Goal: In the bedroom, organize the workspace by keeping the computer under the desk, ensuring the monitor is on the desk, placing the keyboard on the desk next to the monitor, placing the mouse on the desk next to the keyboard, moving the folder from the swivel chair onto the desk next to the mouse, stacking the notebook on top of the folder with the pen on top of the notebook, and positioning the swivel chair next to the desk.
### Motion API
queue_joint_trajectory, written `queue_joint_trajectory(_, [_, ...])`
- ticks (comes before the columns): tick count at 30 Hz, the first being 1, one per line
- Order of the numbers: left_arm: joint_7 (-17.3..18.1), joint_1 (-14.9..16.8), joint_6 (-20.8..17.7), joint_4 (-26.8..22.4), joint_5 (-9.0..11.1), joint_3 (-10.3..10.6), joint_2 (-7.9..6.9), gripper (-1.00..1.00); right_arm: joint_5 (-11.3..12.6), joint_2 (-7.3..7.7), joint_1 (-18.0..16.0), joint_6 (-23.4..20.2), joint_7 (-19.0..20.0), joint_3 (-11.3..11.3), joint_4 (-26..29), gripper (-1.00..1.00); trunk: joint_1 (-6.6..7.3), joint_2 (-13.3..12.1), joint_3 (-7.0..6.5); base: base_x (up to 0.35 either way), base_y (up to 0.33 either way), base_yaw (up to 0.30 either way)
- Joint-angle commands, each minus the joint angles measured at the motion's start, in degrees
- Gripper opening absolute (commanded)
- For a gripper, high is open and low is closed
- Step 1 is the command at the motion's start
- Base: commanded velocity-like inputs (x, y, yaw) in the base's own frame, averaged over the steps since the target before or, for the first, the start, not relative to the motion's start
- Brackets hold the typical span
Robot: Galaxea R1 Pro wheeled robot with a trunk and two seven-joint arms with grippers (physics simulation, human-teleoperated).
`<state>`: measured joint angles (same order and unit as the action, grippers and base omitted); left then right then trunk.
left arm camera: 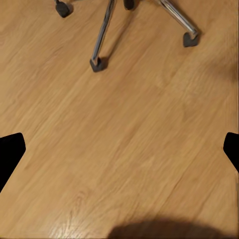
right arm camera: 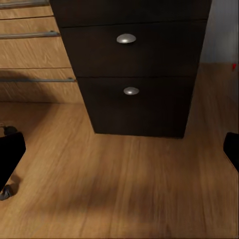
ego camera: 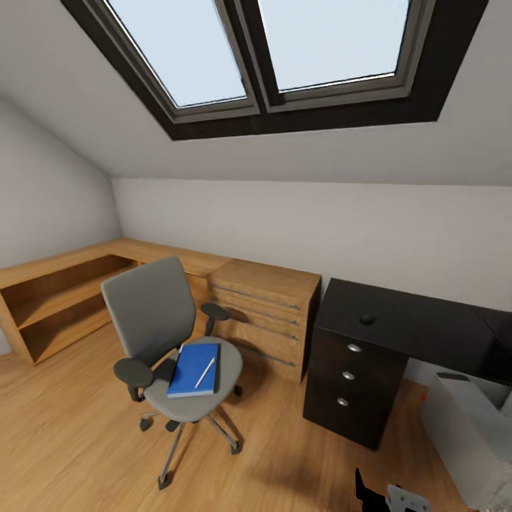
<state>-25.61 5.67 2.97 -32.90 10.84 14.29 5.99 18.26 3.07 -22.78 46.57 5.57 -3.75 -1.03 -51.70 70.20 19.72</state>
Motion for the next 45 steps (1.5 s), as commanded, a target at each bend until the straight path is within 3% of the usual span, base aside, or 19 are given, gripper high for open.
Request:
queue_joint_trajectory(1, [-0.4,0.0,0.8,0.0,0.6,0.4,-0.06,1.00,0.3,-0.01,-0.1,0.2,0.6,-0.4,-0.1,1.00,0.00,0.0,0.09,0.000,0.000,-0.268])
queue_joint_trajectory(5, [-0.4,0.0,5.2,0.6,0.7,0.3,-0.23,1.00,-0.9,0.00,-0.1,0.2,0.6,-0.4,-0.1,1.00,0.00,0.0,0.23,0.000,0.000,-0.257])
queue_joint_trajectory(17, [-0.4,0.0,6.5,1.1,0.7,0.3,-0.21,1.00,-2.0,0.57,-0.1,0.1,0.4,-0.5,-0.1,1.00,0.00,0.0,0.46,0.000,0.000,-0.063])
queue_joint_trajectory(24, [-0.4,0.0,6.7,1.2,0.7,0.3,-0.27,1.00,-2.0,0.07,-0.1,0.1,0.4,-0.5,-0.2,1.00,0.00,0.0,0.46,0.012,0.000,-0.001])
queue_joint_trajectory(37, [-0.4,0.0,12.5,0.1,0.6,0.4,-0.09,1.00,-1.9,0.24,-0.1,0.0,0.4,-0.4,0.5,1.00,0.00,0.0,0.46,0.270,-0.023,0.000])
queue_joint_trajectory(42, [-0.5,0.0,13.6,-4.6,0.6,0.5,-0.05,1.00,-1.9,0.16,-0.1,-0.1,0.4,-0.4,5.5,1.00,0.00,0.0,0.46,0.322,-0.044,0.000])
queue_joint_trajectory(45, [-0.8,0.0,13.7,-9.0,0.5,0.5,0.04,1.00,-1.9,0.20,-0.1,-2.4,0.3,-0.5,15.7,1.00,0.00,0.0,0.46,0.323,-0.013,0.000])
